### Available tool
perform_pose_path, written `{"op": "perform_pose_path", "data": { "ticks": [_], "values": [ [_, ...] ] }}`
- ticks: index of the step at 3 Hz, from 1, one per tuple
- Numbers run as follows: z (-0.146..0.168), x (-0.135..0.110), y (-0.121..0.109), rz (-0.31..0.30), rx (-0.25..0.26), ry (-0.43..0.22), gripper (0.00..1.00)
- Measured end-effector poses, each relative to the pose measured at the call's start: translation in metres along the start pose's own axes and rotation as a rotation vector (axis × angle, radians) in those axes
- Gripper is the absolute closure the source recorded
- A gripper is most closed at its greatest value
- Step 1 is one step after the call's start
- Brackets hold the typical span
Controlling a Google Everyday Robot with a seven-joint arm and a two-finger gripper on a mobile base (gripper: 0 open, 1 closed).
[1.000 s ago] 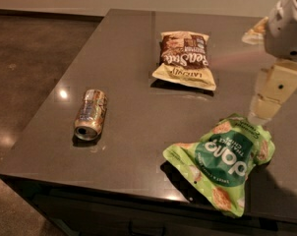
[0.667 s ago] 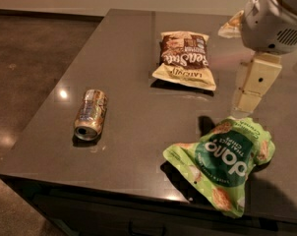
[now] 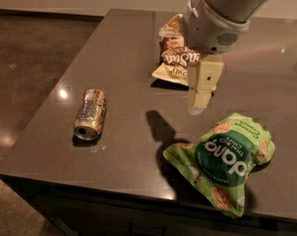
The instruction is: Place orange can upright
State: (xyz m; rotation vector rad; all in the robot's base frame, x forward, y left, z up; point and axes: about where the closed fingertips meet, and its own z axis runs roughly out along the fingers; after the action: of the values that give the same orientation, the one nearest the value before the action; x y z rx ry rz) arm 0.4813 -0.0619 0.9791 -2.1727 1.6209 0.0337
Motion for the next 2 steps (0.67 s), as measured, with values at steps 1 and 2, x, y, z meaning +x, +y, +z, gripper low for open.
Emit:
{"op": "perform_pose_path", "data": {
  "ticks": [1,2],
  "values": [
    [0.028,-0.036,-0.012,-0.174,-0.030,-0.036,0.00],
    [0.043,-0.052,-0.014,-0.282,-0.051,-0.047,0.00]
  ]
}}
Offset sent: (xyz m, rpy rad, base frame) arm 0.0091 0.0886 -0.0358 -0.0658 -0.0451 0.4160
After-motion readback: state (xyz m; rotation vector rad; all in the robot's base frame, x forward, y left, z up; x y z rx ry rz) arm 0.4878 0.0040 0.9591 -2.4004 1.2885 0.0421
